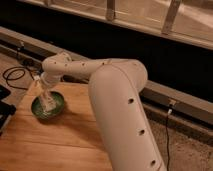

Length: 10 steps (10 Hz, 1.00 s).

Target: Place the bottle in the ceramic bowl

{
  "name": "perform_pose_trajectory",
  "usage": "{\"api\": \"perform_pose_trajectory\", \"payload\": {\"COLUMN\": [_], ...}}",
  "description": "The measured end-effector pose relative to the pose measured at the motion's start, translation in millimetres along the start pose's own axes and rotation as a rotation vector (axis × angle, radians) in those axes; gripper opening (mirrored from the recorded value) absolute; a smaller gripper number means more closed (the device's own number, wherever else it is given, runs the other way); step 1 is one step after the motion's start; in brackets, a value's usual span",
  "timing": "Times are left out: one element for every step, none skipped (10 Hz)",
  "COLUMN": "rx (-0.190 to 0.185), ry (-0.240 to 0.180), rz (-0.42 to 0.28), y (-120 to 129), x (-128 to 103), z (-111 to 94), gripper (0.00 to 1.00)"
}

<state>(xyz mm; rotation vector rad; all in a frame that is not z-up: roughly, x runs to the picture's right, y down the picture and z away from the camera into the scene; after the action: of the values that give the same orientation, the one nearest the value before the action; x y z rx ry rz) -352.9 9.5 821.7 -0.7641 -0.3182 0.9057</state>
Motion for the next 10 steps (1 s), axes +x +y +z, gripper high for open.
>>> {"api": "perform_pose_trajectory", "payload": {"rx": [-0.011, -0.015, -0.021, -0.024, -0.023, -0.023, -0.024, -0.025, -0.025, -0.024], "ry": [0.008, 0.015, 0.022, 0.027, 0.027, 0.028, 0.028, 0.029, 0.029, 0.028], "rz": [0.003, 0.009, 0.011, 0.013, 0.016, 0.016, 0.014, 0.013, 0.013, 0.014], "y": [-4.6, -9.2, -8.1, -7.3, -9.4, -9.5, -8.3, -7.3, -7.3, -8.4], "x": [0.8, 3.1, 5.3, 7.4, 8.7, 8.8, 8.4, 8.4, 8.4, 8.7], "z": [5.5, 7.4, 8.8, 8.3, 6.2, 6.2, 6.7, 7.4, 7.3, 6.8], "gripper": [0.00, 0.00, 0.00, 0.00, 0.00, 0.02, 0.10, 0.19, 0.30, 0.39]}}
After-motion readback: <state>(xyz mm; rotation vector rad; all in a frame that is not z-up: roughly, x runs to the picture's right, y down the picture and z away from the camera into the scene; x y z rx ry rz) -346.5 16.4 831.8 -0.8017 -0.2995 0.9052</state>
